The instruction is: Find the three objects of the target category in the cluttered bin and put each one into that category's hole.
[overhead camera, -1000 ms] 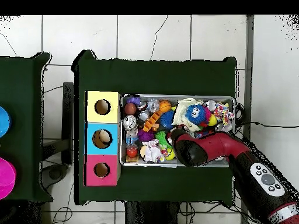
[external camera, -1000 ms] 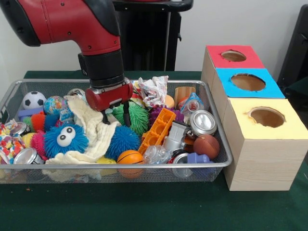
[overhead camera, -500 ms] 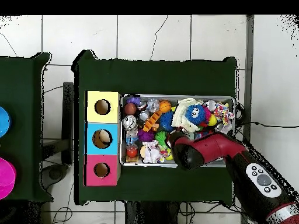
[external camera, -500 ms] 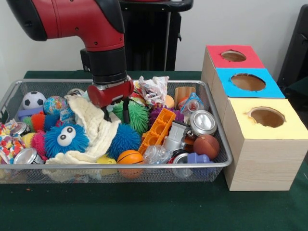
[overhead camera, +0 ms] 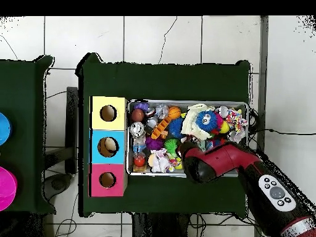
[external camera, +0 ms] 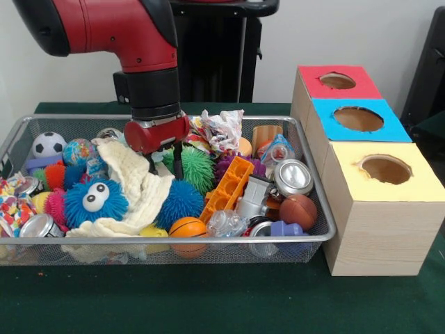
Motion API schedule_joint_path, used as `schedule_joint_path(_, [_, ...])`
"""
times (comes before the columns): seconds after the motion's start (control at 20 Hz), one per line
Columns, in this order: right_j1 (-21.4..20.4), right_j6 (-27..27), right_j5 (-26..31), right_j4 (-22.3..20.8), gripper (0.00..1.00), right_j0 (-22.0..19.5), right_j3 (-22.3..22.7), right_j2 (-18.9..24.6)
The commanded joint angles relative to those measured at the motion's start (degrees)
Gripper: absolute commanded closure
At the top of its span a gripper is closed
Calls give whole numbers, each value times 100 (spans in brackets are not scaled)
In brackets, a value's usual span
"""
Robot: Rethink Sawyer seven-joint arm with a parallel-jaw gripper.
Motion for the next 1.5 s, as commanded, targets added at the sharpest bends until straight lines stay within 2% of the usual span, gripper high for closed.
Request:
schedule_joint_path(0.05, [32,-790,458,-657,0,-63,253,-641])
schedule_joint_path(0.2, [-292,-1020,770,-326,0,-5,286,-426])
schedule_joint_path(0.45, [-805,-1874,1588,545,0,-183,102,215])
schedule_joint_path(0.75, [-615,-2531,2033,819,0,-392,-447,625])
schedule_joint_path(0.95, [-255,-2402,1803,534,0,-495,-613,733])
schedule_joint_path(1.15, [312,-2010,1254,17,0,-436,-825,588])
schedule_joint_path(1.5, [629,-1566,647,-509,0,-299,-1051,454])
